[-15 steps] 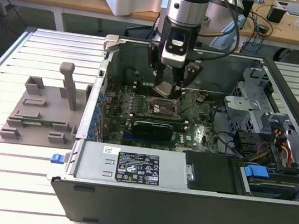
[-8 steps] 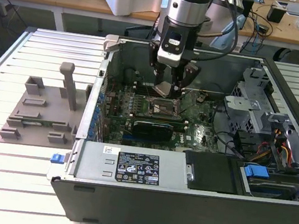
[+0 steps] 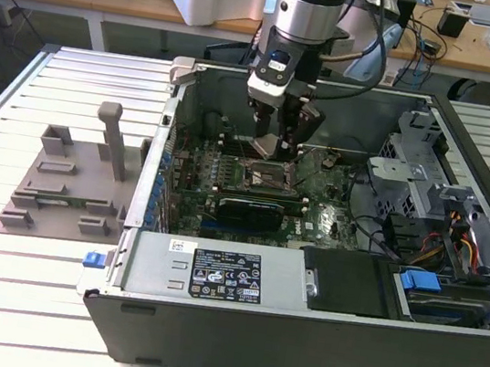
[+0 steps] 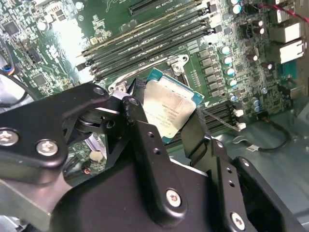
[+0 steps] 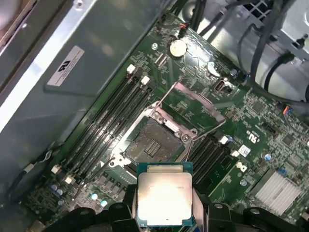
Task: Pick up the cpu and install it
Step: 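Place the cpu into insertion slot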
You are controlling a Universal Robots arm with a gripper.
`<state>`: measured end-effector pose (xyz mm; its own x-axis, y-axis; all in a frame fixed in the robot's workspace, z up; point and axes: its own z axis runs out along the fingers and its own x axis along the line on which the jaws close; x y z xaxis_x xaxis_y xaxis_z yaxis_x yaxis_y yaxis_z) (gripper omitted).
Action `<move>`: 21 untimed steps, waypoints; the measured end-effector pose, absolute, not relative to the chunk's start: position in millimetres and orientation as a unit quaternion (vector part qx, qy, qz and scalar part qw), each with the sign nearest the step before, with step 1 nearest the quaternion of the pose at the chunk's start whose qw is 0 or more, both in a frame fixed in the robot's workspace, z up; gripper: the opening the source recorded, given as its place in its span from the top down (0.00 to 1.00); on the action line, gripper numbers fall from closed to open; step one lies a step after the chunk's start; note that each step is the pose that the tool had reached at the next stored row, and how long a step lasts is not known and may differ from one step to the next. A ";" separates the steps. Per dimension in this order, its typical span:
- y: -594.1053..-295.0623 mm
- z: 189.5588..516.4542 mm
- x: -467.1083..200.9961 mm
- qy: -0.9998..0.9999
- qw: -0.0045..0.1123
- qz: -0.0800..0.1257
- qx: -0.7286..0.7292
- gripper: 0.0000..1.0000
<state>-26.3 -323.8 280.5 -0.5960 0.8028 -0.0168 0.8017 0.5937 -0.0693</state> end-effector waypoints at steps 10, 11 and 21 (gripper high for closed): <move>-323.8 280.4 -26.3 -0.856 0.011 0.034 -0.516 0.46; -323.8 280.4 -26.3 -0.853 0.011 0.034 -0.520 0.46; -323.8 280.4 -26.3 -0.822 0.013 0.034 -0.569 0.46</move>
<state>-26.3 -323.8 280.4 -0.3530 0.9355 -0.0172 0.9338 0.3511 -0.0696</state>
